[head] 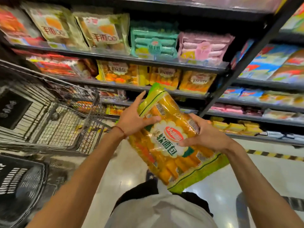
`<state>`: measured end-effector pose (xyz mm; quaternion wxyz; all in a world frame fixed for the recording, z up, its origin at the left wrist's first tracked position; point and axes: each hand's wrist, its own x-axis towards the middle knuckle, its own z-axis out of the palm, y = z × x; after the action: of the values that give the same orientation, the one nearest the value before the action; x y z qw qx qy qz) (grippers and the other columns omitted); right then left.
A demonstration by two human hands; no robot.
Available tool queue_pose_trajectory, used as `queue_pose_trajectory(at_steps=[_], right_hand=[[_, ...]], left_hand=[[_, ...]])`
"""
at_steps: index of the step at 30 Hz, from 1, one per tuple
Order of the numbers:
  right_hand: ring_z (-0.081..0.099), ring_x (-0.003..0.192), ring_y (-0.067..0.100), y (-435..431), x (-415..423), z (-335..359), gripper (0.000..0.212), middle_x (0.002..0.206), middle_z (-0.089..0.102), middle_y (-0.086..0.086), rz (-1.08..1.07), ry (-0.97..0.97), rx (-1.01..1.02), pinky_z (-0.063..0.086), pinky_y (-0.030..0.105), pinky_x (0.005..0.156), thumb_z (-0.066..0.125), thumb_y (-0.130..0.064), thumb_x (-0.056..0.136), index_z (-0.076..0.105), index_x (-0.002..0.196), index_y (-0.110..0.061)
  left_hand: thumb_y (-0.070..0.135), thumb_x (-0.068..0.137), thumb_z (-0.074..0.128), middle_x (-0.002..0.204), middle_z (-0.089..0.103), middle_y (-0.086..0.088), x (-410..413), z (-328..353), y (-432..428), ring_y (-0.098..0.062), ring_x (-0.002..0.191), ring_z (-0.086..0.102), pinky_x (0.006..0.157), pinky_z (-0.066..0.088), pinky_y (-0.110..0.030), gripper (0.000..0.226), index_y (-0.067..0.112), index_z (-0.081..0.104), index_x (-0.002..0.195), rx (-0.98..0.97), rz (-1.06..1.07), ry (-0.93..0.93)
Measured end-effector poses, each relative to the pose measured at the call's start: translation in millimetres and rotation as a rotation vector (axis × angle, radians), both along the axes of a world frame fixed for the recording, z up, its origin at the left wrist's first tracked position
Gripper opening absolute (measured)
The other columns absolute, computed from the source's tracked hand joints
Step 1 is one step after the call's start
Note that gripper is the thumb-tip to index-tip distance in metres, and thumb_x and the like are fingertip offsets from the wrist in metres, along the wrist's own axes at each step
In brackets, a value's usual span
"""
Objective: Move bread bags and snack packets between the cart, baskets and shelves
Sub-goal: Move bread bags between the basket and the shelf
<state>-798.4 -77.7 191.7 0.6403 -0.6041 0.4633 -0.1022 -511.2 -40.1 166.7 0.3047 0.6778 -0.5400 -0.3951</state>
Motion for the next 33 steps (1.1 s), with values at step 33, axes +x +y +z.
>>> queue_pose_trajectory(at_steps=[33], right_hand=[[0.066,0.124,0.017,-66,-45,-73,0.078,0.140,0.064,-0.006,-0.588,-0.085,0.060,0.052,0.053,0.108,0.070,-0.073,0.083,0.048,0.149,-0.037]], left_hand=[[0.039,0.095,0.068,0.100,0.078,0.005,-38,-36,-41,-0.005,0.081,0.076,0.068,0.063,-0.029,0.033,0.017,0.069,0.120,0.189,0.473,0.475]])
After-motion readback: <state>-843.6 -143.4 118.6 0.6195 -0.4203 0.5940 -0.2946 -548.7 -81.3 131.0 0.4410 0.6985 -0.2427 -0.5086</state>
